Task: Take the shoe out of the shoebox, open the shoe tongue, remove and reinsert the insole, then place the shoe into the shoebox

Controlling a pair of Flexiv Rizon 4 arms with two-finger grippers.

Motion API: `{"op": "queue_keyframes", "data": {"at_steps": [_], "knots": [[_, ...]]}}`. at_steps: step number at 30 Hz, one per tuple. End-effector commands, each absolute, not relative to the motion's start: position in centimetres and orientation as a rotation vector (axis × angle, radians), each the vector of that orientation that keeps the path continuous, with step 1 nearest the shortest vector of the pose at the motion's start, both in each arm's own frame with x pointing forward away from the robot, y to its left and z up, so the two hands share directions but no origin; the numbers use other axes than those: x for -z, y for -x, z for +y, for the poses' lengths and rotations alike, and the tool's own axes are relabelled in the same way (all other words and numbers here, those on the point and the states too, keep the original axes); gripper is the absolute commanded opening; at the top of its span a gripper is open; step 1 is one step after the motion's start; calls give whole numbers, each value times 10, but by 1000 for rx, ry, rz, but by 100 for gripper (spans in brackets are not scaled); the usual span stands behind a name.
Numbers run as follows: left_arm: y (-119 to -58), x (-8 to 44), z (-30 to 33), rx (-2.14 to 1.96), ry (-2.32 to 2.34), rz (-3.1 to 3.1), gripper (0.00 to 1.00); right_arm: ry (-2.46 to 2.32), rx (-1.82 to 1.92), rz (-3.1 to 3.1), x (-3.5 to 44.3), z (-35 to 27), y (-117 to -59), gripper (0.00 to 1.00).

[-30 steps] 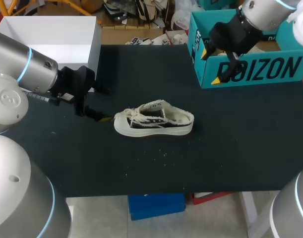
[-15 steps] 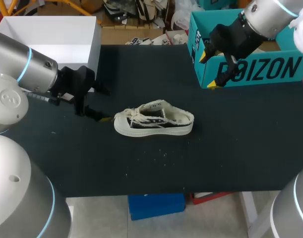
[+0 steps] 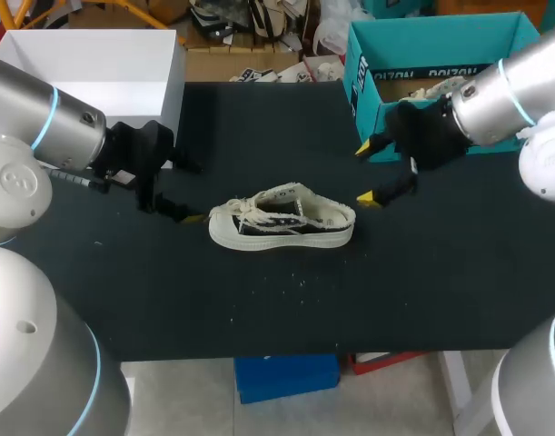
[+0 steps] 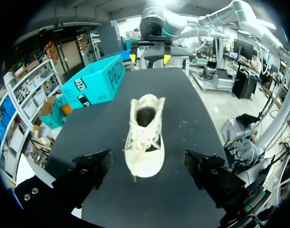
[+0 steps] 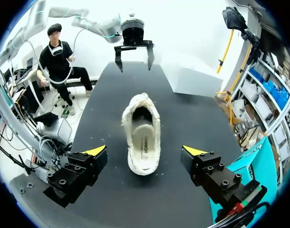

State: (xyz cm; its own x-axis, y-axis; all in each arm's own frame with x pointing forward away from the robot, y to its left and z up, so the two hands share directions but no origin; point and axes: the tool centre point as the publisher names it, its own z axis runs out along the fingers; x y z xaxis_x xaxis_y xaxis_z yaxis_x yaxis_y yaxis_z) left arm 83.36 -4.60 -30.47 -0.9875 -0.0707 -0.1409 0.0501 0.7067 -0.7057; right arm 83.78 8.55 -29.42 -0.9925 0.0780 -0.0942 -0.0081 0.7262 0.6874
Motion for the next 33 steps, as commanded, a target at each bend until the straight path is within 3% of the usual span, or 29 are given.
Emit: {"op": "queue_keyframes", "data": {"at_steps": [1,33], "knots": [[-833,306,-46,1149,16,2747,100,-83,-1165,2765,314,95,-835,100],[-833,306,-46,1149,16,2747,100,-202,-1315,2769,404,108,-854,100]]}}
